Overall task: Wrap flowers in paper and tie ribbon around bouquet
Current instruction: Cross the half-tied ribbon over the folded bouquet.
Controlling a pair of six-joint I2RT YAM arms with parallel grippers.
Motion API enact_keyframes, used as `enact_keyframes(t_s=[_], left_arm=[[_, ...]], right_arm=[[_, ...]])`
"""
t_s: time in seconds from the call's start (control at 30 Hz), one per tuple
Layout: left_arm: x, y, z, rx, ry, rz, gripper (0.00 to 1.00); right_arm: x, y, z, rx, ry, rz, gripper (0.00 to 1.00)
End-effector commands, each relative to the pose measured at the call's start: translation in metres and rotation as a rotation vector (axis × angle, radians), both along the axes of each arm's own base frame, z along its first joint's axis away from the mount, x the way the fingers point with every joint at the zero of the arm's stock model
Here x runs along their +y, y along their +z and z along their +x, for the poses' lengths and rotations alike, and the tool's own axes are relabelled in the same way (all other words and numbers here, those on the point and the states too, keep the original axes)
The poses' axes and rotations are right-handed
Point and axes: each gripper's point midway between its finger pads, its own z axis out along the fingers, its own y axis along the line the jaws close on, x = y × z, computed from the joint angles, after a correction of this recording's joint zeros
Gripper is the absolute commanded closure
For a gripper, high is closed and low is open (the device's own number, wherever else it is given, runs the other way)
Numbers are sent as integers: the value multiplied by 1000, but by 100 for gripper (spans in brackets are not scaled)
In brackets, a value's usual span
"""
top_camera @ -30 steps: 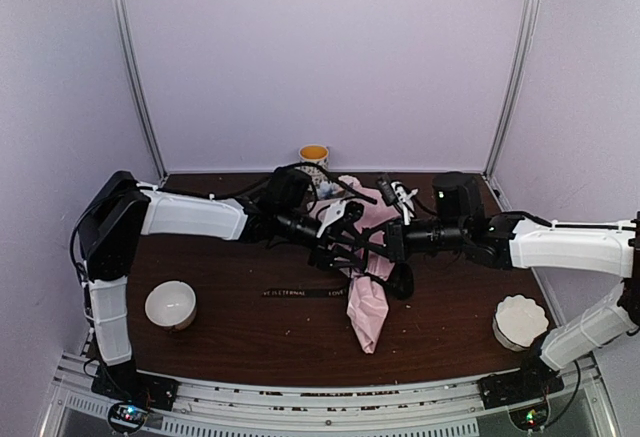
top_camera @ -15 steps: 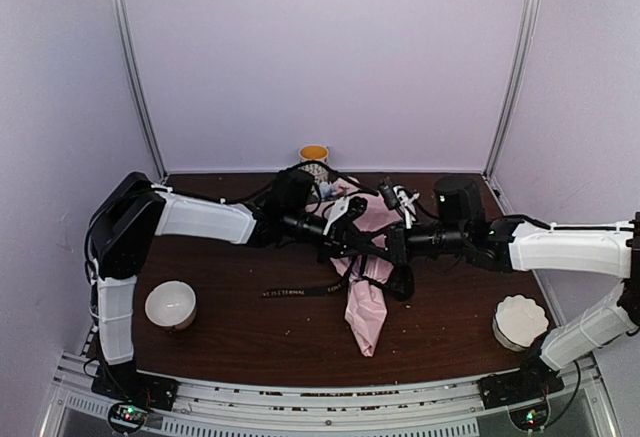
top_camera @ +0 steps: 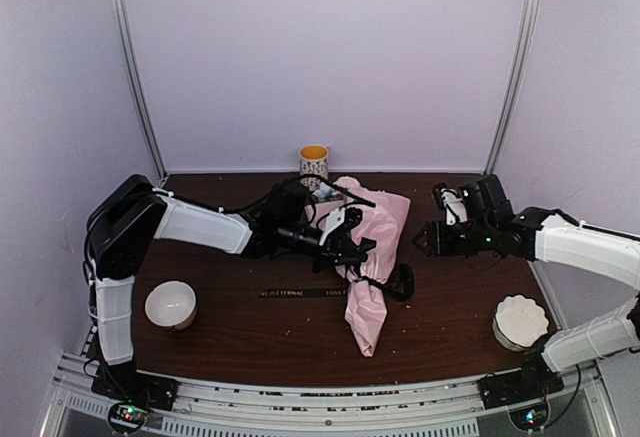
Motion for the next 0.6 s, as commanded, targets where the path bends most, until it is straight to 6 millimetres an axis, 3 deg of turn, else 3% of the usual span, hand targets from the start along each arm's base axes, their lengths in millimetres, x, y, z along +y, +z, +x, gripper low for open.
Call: enact_keyframes(t_s=[0.0, 0.1, 0.23, 0.4, 0.57], left_arm=[[1, 28, 10, -80, 66, -51, 100], [2, 28, 9, -73, 64, -46, 100], [5, 27, 8, -72, 76, -33, 100], [7, 25, 7, -66, 79, -23, 100], [6, 25, 9, -74, 86, -16, 100]], right_arm=[[-65, -47, 9, 148, -243, -232, 47], [-60, -82, 16, 272, -198, -318, 50], [-28, -112, 16, 394, -47, -277, 57], [-20, -136, 14, 459, -17, -270, 69], [-8, -145, 11, 487, 13, -224, 74]])
